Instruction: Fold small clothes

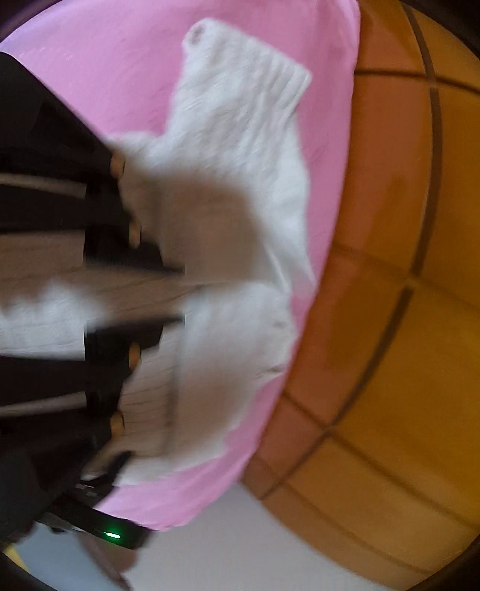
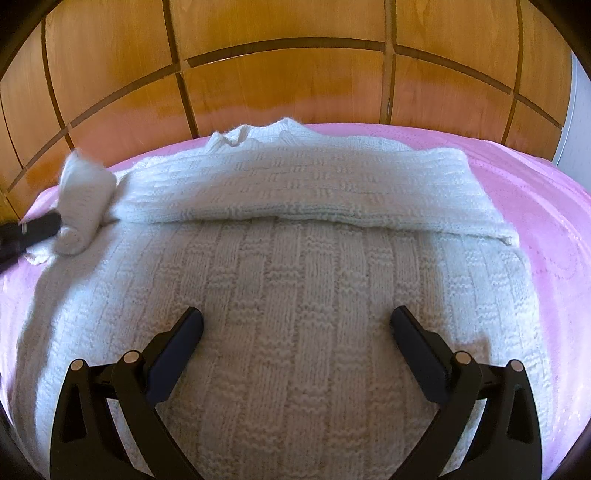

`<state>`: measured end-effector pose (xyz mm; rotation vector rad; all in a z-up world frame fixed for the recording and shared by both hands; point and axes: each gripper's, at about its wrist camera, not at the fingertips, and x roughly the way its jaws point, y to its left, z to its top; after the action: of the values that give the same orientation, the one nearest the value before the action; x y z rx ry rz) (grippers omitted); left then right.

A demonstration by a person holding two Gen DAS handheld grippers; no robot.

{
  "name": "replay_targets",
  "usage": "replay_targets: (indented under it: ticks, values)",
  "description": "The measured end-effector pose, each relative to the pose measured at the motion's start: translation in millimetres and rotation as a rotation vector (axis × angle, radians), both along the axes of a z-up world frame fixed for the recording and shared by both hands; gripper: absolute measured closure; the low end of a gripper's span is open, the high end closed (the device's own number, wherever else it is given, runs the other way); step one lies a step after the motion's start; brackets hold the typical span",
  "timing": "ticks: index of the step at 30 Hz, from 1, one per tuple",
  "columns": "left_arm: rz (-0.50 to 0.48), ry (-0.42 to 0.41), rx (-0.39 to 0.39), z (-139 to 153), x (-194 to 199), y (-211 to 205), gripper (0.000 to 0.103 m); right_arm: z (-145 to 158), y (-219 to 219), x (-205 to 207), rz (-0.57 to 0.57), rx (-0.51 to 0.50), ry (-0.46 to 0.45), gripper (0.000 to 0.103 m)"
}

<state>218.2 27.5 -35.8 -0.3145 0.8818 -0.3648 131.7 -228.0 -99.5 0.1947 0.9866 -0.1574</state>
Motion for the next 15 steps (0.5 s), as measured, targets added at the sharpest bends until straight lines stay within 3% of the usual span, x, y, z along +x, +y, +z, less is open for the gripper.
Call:
replay_targets:
  ticks: [6,8,11,13,15]
  values:
    - [0.024,-0.018,0.032,-13.2,-47.5,14.4,0.059,2.8,-2.7,1.3,-0.002,0.008,0.009,0.002]
    - [0.050,-0.004,0.039,-21.0,-55.1,19.8,0.059,12.1,-2.3,4.0,0.006,0.062,0.003,0.006]
    - [0.089,0.028,0.006,-38.3,-55.4,30.2,0.059,28.4,3.6,20.0,0.037,0.286,-0.028,0.023]
    - [0.095,0.025,-0.006,-39.5,-66.0,33.1,0.059,35.4,15.3,39.4,0.069,0.343,-0.038,0.039]
    - [0.093,0.025,-0.007,-41.3,-64.8,28.7,0.059,38.4,31.4,60.3,0.097,0.359,-0.037,0.043]
